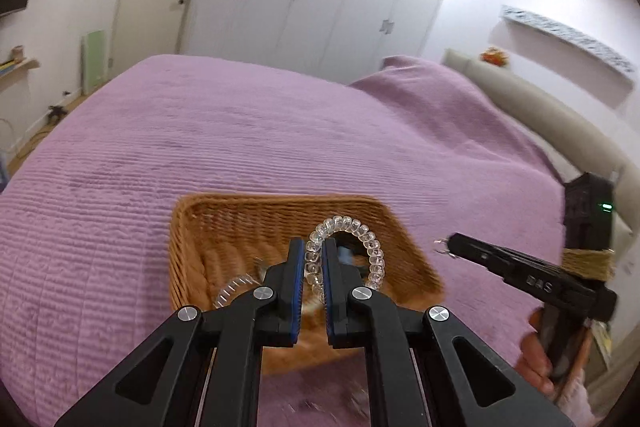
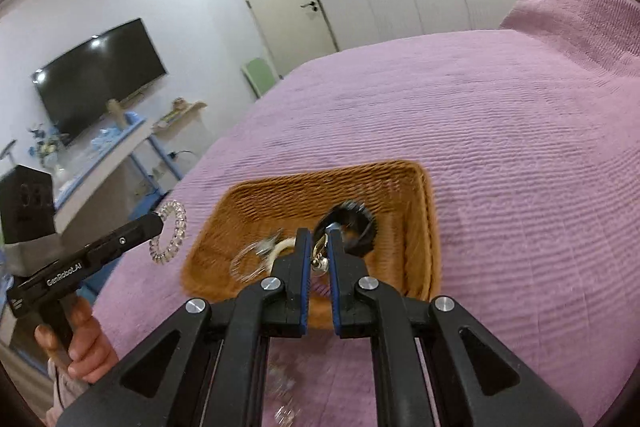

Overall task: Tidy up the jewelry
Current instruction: 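Carry the ring and clear bead bracelet into the basket and open both tools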

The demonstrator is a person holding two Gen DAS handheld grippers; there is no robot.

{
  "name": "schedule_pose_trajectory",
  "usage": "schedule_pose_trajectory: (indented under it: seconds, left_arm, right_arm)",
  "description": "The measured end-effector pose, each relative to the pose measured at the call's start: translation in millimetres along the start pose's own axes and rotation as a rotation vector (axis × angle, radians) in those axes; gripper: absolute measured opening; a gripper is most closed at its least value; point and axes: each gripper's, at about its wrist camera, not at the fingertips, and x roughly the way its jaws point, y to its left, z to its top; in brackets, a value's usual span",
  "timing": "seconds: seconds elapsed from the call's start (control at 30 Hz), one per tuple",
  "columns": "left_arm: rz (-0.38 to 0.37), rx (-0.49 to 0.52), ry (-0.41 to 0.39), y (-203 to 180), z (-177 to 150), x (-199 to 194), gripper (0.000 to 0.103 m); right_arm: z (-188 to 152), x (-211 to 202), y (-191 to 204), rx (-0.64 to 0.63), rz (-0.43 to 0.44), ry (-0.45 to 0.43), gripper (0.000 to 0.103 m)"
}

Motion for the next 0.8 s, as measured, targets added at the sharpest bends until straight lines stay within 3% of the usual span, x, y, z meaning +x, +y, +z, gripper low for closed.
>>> schedule_pose_trajectory:
  seconds: [0.17, 0.33, 0.8]
  left_arm:
    - [0.028, -0.049, 0.054, 16.9, -3.2, 44.4, 0.009]
    - [0.049, -0.066, 0.103, 29.0, -15.4, 66.8, 0.009]
    - [0.049, -0.066, 0.147, 32.3, -24.7, 78.6, 0.009]
  right_arm:
    - [3.3, 48.3, -5.0, -0.028, -0.106, 0.049, 0.010]
    - [-15.4, 77.1, -14.6, -0.037, -0.176, 0.097, 0.010]
    - [-20.4, 83.6, -27.0, -0.002, -0.183, 0.119, 0.010]
